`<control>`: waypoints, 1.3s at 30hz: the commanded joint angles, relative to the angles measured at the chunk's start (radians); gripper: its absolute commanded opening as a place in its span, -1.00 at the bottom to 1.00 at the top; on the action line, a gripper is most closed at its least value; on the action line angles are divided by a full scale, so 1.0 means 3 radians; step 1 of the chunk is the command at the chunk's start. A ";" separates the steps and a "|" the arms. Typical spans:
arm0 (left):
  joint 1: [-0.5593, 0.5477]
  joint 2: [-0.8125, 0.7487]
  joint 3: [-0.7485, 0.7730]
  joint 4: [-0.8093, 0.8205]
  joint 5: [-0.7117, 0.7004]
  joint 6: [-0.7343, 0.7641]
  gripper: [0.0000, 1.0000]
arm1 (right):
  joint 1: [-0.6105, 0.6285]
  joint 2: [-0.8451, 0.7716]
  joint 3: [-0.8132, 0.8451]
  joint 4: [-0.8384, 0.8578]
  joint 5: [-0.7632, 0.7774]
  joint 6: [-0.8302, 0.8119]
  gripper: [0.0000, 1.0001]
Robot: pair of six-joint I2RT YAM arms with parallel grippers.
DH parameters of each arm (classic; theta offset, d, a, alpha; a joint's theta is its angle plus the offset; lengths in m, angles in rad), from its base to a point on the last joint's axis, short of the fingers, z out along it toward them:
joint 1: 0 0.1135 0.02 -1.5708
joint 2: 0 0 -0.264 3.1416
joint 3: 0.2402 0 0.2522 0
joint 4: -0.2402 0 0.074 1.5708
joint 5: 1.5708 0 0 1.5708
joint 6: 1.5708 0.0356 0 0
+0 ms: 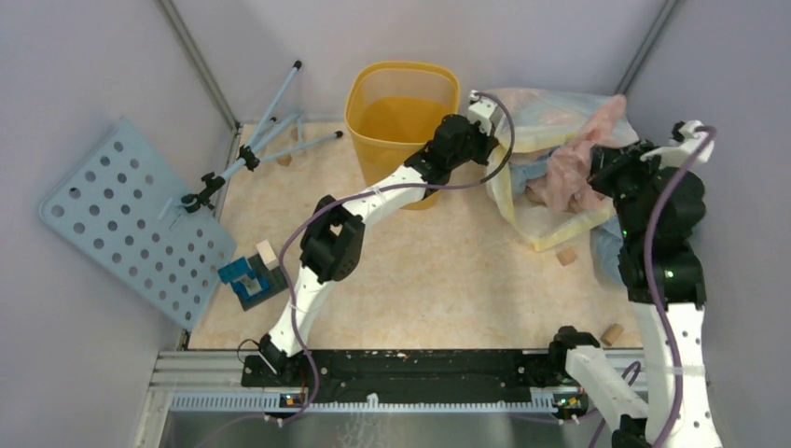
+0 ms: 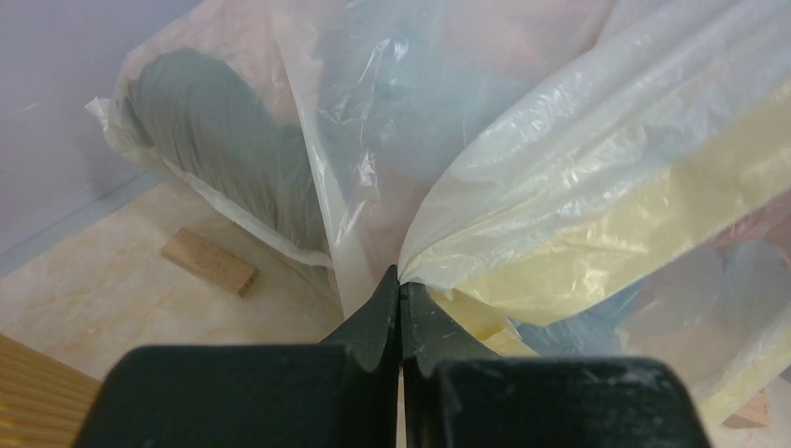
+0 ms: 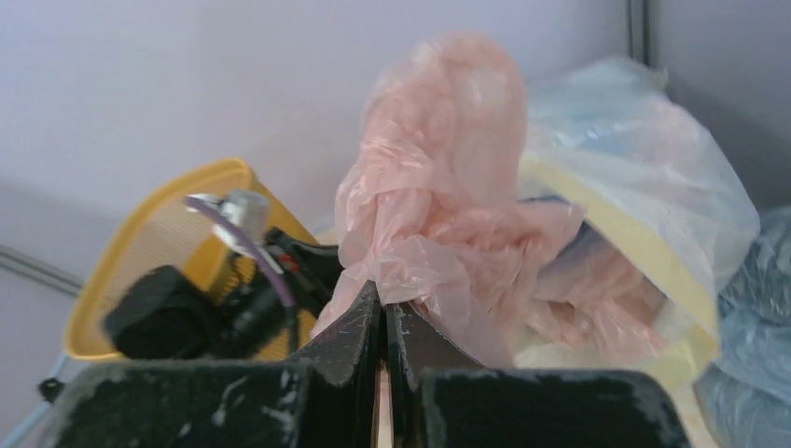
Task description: Put the trash bags into the trash bin
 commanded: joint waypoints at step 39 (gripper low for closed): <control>-0.0254 -0.3299 -0.2074 -0.1588 -0.0749 -0.0042 0.97 | -0.0003 -0.0645 -0.1046 0.0320 -0.3096 0.0549 -1.00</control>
